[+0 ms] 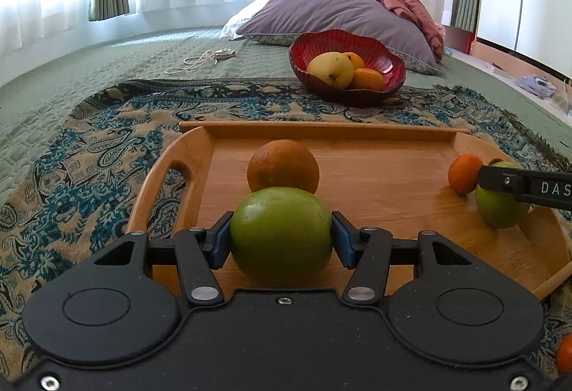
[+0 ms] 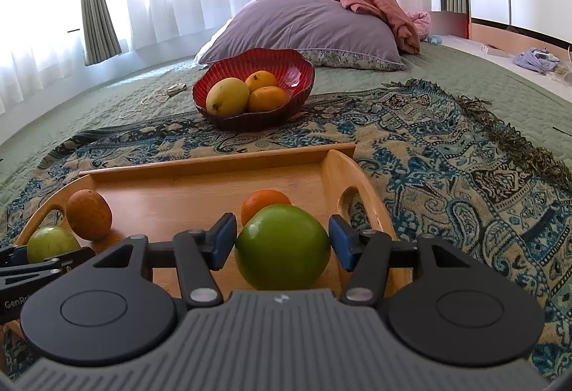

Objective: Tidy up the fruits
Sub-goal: 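Carry both green fruits over the wooden tray, then open both tools to set the green fruits on the tray, then withdraw both tools from the tray toward the remaining tangerines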

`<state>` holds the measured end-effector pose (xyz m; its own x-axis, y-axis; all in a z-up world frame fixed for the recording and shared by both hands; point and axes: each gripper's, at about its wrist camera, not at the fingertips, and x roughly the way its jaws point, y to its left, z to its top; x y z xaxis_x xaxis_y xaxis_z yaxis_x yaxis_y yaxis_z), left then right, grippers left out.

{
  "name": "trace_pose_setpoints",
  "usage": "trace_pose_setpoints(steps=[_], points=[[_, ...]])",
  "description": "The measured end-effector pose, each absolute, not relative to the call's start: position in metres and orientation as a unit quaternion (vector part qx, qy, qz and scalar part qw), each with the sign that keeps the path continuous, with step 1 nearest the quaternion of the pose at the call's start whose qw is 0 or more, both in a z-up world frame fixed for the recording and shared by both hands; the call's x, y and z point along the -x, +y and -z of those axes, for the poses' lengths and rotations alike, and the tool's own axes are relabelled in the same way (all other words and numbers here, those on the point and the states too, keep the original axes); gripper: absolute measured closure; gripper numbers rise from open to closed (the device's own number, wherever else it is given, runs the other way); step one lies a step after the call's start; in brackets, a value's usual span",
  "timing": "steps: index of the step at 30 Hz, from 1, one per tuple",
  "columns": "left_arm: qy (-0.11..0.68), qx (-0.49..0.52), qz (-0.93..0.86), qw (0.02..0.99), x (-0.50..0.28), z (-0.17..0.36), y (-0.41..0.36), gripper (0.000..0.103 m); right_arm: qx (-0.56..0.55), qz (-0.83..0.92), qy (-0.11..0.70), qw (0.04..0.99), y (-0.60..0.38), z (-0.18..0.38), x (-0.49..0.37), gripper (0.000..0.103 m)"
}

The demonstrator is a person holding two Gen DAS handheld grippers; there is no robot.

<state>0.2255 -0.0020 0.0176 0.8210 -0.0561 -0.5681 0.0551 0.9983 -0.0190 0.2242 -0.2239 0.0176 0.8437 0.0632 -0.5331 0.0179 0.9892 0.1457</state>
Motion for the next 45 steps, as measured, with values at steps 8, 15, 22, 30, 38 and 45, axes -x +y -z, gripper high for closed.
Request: trace_pose_setpoints(steps=[8,15,22,30,38,45], points=[[0.286,-0.02,0.034,0.958,-0.215,-0.022,-0.007,0.043,-0.063,-0.023,0.27,0.961,-0.22,-0.025,-0.218,0.045],[0.283,-0.024,0.032,0.958,-0.203,-0.024,-0.003,0.033,-0.044,-0.032,0.266,0.962,-0.215,-0.028,-0.208,0.045],[0.286,-0.03,0.027,0.957,-0.188,-0.027,0.0,0.025,-0.039,-0.044,0.27,0.961,-0.213,-0.027,-0.195,0.045],[0.291,-0.033,0.028,0.956,-0.173,-0.029,0.003,0.021,-0.025,-0.055,0.276,0.959,-0.21,-0.025,-0.183,0.045],[0.293,-0.029,0.034,0.955,-0.157,-0.031,0.007,0.018,-0.018,-0.062,0.283,0.957,-0.213,-0.02,-0.167,0.045],[0.295,-0.026,0.045,0.954,-0.138,-0.033,0.008,0.015,-0.028,-0.069,0.291,0.954,-0.22,-0.018,-0.152,0.044]])
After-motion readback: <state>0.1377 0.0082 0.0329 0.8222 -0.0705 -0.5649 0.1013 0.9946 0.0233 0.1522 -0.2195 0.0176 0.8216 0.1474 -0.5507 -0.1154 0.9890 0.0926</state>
